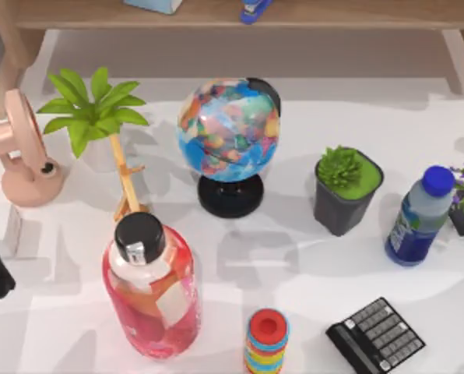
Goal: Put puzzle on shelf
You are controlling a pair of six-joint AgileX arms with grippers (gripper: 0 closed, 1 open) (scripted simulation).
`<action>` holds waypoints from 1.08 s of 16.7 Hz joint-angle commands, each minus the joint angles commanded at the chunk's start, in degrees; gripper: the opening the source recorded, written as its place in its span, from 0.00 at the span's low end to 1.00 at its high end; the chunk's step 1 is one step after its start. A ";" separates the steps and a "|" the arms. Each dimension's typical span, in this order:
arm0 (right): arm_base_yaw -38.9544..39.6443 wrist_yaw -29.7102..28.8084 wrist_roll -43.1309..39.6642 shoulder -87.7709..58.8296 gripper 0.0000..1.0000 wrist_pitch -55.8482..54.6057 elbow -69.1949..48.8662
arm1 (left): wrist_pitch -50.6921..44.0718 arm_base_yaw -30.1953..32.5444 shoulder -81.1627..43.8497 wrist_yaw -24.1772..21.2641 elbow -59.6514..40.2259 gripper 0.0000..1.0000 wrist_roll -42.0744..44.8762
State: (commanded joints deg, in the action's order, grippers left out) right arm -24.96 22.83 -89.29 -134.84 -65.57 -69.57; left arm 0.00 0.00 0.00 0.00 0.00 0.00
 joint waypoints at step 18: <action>0.00 0.00 0.00 0.00 0.00 0.00 0.00 | 0.00 0.00 0.00 0.00 0.00 1.00 0.00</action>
State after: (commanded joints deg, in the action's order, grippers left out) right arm -24.96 22.83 -89.29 -134.84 -65.57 -69.57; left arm 0.00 0.00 0.00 0.00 0.00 0.00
